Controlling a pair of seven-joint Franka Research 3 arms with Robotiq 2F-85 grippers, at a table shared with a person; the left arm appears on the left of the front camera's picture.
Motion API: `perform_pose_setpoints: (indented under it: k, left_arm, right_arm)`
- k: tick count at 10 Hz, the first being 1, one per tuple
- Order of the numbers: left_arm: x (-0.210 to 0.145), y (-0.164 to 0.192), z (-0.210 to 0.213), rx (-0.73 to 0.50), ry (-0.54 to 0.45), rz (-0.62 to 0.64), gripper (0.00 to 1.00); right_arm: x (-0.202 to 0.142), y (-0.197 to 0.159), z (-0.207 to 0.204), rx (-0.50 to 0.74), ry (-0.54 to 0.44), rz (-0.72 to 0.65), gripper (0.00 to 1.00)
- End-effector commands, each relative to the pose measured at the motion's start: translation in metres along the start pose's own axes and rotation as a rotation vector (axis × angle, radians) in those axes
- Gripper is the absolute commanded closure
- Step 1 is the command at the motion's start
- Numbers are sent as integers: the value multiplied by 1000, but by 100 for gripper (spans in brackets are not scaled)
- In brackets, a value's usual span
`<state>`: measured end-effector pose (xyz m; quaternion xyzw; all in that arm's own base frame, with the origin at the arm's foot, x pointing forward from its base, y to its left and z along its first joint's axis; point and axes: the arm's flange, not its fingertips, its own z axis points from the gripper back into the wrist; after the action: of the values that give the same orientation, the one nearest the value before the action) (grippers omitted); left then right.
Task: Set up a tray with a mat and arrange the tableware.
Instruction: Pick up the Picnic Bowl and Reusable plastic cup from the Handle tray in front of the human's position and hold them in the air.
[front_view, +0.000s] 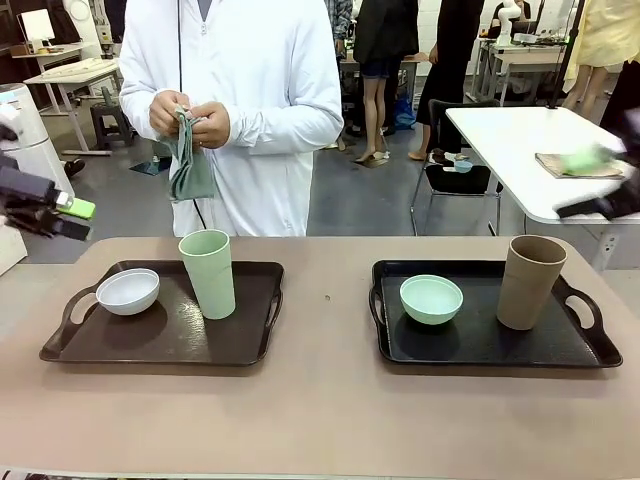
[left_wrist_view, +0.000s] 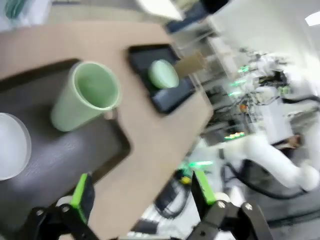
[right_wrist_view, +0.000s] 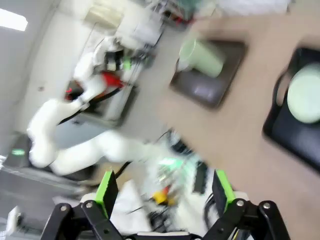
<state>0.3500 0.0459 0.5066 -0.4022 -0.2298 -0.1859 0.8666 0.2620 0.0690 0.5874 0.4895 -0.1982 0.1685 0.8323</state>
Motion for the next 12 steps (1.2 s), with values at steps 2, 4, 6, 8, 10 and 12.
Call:
perform_pose_setpoints:
  k: [2,4,6,8,10,12]
  left_arm:
    - [12,-38,-6,605,253,3,0]
    - [28,-42,-16,917,468,9,0]
    - [23,-46,5,490,135,-71,0]
    - [23,-46,5,490,135,-71,0]
    - [26,-43,6,513,151,-72,0]
    - [72,-1,-40,647,263,124,0]
  right_arm:
    - [57,43,-112,-633,-69,439,0]
    - [63,14,-171,-764,140,883,0]
    - [41,67,-165,-436,96,544,0]
    - [41,67,-165,-436,96,544,0]
    - [47,49,-177,-463,137,596,0]
    - [105,39,-248,-573,85,736,0]
